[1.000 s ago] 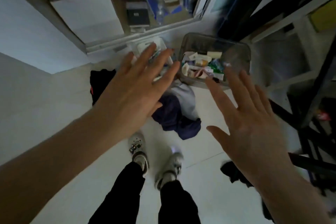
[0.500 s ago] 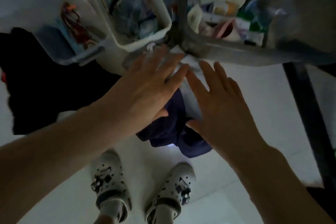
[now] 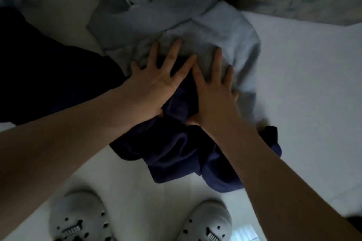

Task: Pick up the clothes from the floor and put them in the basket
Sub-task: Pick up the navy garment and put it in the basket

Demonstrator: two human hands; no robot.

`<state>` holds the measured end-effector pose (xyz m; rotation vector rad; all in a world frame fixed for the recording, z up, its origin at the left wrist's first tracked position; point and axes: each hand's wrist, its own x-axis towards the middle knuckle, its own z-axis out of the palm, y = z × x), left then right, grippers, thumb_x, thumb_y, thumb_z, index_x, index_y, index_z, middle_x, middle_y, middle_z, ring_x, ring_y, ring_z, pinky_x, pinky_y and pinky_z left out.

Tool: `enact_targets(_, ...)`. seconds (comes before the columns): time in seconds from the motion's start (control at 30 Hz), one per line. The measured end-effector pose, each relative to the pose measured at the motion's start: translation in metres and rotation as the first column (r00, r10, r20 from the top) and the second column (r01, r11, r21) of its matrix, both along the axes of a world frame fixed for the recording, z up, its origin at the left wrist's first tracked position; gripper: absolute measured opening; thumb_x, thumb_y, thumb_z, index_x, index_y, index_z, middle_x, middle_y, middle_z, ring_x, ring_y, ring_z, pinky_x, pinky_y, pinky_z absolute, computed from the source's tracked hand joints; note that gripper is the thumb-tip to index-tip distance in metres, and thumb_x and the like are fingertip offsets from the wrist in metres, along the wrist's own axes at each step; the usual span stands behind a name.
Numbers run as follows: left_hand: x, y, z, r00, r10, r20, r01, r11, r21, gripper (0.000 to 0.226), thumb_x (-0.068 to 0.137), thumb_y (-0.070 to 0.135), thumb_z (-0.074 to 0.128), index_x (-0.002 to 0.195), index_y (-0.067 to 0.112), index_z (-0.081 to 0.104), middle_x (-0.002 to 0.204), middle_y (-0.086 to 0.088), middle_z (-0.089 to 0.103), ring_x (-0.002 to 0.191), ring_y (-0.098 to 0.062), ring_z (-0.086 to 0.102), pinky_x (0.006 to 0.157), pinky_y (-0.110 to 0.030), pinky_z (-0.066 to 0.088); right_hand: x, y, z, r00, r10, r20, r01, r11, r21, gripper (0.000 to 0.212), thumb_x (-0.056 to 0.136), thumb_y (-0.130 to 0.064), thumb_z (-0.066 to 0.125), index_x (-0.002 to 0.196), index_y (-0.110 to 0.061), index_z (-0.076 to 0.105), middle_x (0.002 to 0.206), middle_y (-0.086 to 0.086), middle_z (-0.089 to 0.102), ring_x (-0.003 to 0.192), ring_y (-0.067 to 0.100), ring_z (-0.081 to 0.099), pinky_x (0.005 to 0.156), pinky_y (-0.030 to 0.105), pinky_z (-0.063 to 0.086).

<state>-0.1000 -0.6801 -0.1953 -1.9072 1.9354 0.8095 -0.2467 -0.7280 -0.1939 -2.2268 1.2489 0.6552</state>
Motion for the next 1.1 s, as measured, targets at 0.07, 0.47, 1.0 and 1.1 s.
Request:
enact_targets(0.07,-0.006,0.002,-0.005,0.999,0.031,0.041,-0.031,0.999,-0.013,0.132,0.065,0.031,0.082,0.144,0.029,-0.023,0.154,-0.008,-0.026,0.141,-0.048,-0.005,0.100,-0.069,0.031,-0.001,0.000,-0.004,1.000,-0.005,0.019,0.005,1.000,-0.002,0.139,0.053,-0.044,0.090,0.147,-0.042,-0.013,0.153,0.006,-0.034,0.141,0.049,-0.011,0.100,0.073,0.027)
enact_targets(0.47,-0.020,0.028,0.033,0.996,0.087,-0.032,-0.092,0.958,-0.270,0.029,0.085,0.021,0.038,0.104,0.017,0.060,0.084,-0.010,0.062,0.062,-0.033,0.057,0.044,-0.035,0.047,0.006,0.024,0.036,0.964,-0.174,0.199,0.198,0.974,-0.109,0.025,0.097,-0.017,0.047,0.119,-0.024,0.056,0.111,0.007,0.056,0.088,0.031,0.059,0.069,0.035,0.048)
enact_targets(1.0,0.018,0.070,0.430,0.972,0.135,-0.193,-0.175,0.962,-0.210,0.043,0.083,0.034,0.037,0.124,0.025,0.044,0.128,-0.005,0.052,0.103,-0.035,0.054,0.076,-0.048,0.050,0.027,0.053,0.448,0.953,-0.097,0.289,0.140,0.981,-0.133,0.037,0.076,-0.003,0.071,0.102,-0.027,0.059,0.103,-0.002,0.054,0.057,0.013,0.047,0.047,0.018,0.039)
enact_targets(1.1,0.026,0.072,0.520,0.968,0.176,-0.179,-0.215,0.948,-0.235,0.042,0.083,0.031,0.034,0.124,0.024,0.043,0.127,-0.006,0.053,0.103,-0.036,0.054,0.075,-0.049,0.050,0.037,0.052,0.532,0.947,-0.025,0.320,0.099,0.971,-0.216,0.033,0.072,-0.004,0.072,0.096,-0.024,0.060,0.097,0.001,0.055,0.055,0.014,0.040,0.048,0.020,0.030)
